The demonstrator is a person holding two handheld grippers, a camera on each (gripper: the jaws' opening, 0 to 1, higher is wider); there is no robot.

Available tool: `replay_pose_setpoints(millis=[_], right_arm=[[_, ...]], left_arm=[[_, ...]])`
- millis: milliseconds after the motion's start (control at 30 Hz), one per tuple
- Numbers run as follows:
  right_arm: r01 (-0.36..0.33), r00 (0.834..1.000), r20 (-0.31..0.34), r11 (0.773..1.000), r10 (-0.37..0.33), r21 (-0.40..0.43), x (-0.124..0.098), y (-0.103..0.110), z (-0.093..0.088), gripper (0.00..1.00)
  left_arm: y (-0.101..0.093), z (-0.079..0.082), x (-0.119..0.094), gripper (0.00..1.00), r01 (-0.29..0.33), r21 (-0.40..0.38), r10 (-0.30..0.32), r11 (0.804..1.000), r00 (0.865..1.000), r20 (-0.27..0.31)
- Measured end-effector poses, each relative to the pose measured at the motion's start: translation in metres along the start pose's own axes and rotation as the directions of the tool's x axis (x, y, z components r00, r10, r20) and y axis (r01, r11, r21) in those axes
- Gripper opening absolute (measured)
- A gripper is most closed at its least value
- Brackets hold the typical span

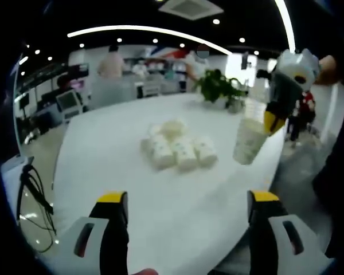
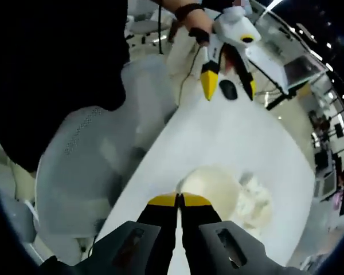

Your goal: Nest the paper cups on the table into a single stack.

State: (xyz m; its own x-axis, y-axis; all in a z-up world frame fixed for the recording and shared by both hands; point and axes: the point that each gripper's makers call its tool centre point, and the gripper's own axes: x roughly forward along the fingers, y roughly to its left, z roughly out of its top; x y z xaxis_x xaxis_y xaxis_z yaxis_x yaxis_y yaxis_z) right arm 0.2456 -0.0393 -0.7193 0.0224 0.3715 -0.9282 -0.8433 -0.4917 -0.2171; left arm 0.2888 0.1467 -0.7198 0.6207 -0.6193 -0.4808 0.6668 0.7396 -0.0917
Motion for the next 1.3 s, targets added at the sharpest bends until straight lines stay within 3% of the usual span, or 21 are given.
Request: replay_pose_setpoints(millis=[267,400,700,1300], right_arm=[[-0.010,1.000,-0.013,0.999,0.010,-0.033,0.023,0.007,-0.006,0.00],[-0.021,1.000,0.001,1.000,0.021,0.013,0.038,0.011,-0.007,0.00],[-0.041,0.999,-0.029,0.999,0.041,-0.001,0.063,0.021,-0.014,0.00],[-0.042,0.999,-0.030,0.999,0.042,0.008,0.072,0.020,-0.023,0.00]], left_arm=[[0.000,-0.003,-0.003,0.84,-0.005,-0.004,0.005,1.000,1.000,-0.005],[-0.002,-0.005,-0.005,0.85,-0.005,-0.004,0.005,1.000,1.000,-0.008],[-0.001,-0.011,-0.008,0.84,-0.015,-0.010,0.015,1.000,1.000,-0.020],[-0.001,-0.017,-0.011,0.84,-0.024,-0.020,0.024,1.000,0.999,-0.026]])
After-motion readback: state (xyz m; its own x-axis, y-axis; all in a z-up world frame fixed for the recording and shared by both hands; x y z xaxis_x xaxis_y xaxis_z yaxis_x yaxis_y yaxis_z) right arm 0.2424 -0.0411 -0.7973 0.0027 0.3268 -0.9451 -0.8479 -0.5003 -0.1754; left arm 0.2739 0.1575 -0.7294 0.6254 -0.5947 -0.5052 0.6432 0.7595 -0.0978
